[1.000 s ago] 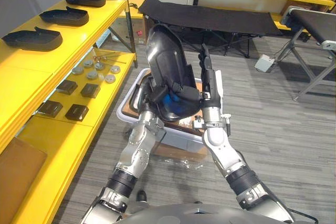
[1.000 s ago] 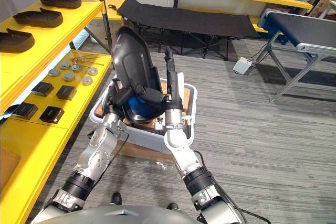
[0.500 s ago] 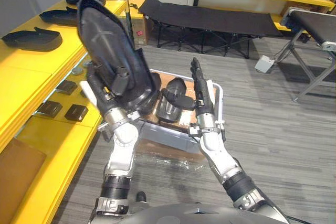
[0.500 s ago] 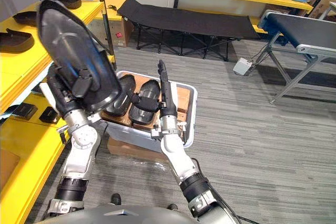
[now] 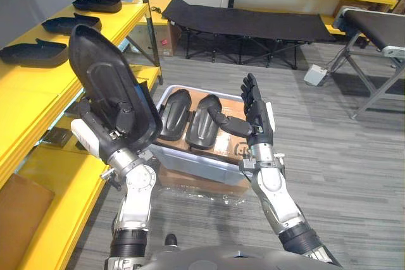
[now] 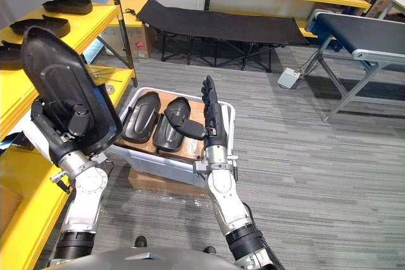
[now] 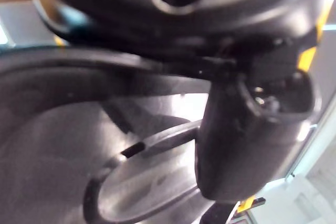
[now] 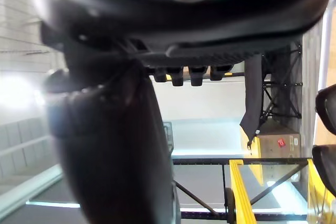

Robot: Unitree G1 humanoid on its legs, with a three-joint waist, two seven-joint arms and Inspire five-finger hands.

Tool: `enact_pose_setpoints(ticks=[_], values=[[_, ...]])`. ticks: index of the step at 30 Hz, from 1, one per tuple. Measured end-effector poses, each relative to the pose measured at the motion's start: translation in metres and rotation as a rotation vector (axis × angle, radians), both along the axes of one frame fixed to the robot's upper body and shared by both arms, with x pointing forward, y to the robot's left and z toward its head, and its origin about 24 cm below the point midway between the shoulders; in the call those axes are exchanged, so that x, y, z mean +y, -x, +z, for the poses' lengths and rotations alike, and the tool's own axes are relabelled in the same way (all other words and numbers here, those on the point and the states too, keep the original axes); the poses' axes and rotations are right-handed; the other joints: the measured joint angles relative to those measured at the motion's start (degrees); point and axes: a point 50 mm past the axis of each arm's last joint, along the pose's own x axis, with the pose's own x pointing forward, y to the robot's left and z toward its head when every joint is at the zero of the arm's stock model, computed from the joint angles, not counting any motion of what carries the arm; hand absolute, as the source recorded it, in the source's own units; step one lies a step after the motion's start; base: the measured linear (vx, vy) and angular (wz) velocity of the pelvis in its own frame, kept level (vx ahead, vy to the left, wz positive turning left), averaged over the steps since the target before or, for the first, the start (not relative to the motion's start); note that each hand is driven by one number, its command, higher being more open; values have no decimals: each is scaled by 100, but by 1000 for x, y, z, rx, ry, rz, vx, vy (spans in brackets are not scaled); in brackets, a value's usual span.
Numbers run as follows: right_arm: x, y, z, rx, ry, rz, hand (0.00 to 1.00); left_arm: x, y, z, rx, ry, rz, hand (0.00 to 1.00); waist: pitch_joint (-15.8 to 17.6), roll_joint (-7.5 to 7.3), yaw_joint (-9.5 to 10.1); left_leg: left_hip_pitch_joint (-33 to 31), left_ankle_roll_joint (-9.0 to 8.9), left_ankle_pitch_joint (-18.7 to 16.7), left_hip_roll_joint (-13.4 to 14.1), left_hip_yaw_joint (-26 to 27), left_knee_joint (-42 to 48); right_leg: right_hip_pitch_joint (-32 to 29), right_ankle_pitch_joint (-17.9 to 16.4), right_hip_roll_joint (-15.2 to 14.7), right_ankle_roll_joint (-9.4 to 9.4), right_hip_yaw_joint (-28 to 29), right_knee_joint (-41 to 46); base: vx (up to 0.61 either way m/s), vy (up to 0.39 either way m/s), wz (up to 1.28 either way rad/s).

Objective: Walk over and take three plastic housings, then place them on the shelf

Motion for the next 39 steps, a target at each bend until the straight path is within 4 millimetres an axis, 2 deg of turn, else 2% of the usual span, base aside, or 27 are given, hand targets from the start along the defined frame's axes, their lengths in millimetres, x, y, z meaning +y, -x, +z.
enact_pose_setpoints(ticks=[2,5,10,13,17,19,24,26,27,30,34,39], values=[[-10,4,-6,26,-1,-10,100,-1,4,-1,-69,111,-82,0,-20,31,5,6,6,-1,6,8,0,1,8,7,12,7,0,41,-7,-3],[-24,7,-15,81,0,-42,100,2,10,-2,-86,138,-129,0,-26,39,15,22,7,-4,9,42,1,3,8,10,13,41,1,29,-4,-6],[-64,22,-35,188,-2,-170,100,13,31,5,-144,221,-186,0,-28,56,15,42,17,-31,11,109,-1,10,9,9,16,118,2,25,-1,-7],[-75,26,-40,220,2,-211,100,23,40,6,-166,240,-174,0,-33,97,5,52,-1,-75,19,136,-2,4,-1,13,15,148,1,-11,-1,-6],[-77,27,-41,221,-17,-210,100,34,53,12,-188,216,-139,0,-35,119,50,39,-30,-92,39,97,0,8,-57,31,-20,112,0,-2,-5,5],[-76,26,-41,219,-41,-196,100,41,60,18,-219,205,-109,0,-42,123,76,-58,-42,-71,42,-62,34,16,-80,33,-26,-40,0,9,-16,33],[-66,21,-42,224,-99,-143,100,56,75,27,-255,176,-27,0,-50,142,396,-195,-35,23,28,-558,49,175,-127,36,9,-521,1,22,-20,51],[-54,16,-43,228,-94,-79,100,63,84,29,-253,153,12,0,-56,143,531,-244,-56,37,-9,-823,49,256,-187,33,31,-784,1,7,-31,63],[-46,13,-42,225,-93,-40,100,67,90,30,-252,144,36,0,-55,146,671,-266,-63,37,-28,-926,49,296,-217,32,42,-887,1,7,-21,49],[-22,8,-38,218,-44,69,100,73,102,29,-227,119,65,0,-97,118,851,-351,-79,57,-114,-1314,51,448,-302,20,100,-1261,2,29,-22,67],[7,2,-39,239,-14,179,100,79,118,23,-173,112,93,0,-108,96,1156,-353,-81,59,-174,-1531,52,588,-387,5,135,-1443,6,34,-1,37],[11,6,-48,298,21,213,100,80,133,15,-126,141,92,0,-63,98,1229,-491,-8,-116,-273,-1646,526,794,-447,-41,159,-1590,71,32,12,18]])
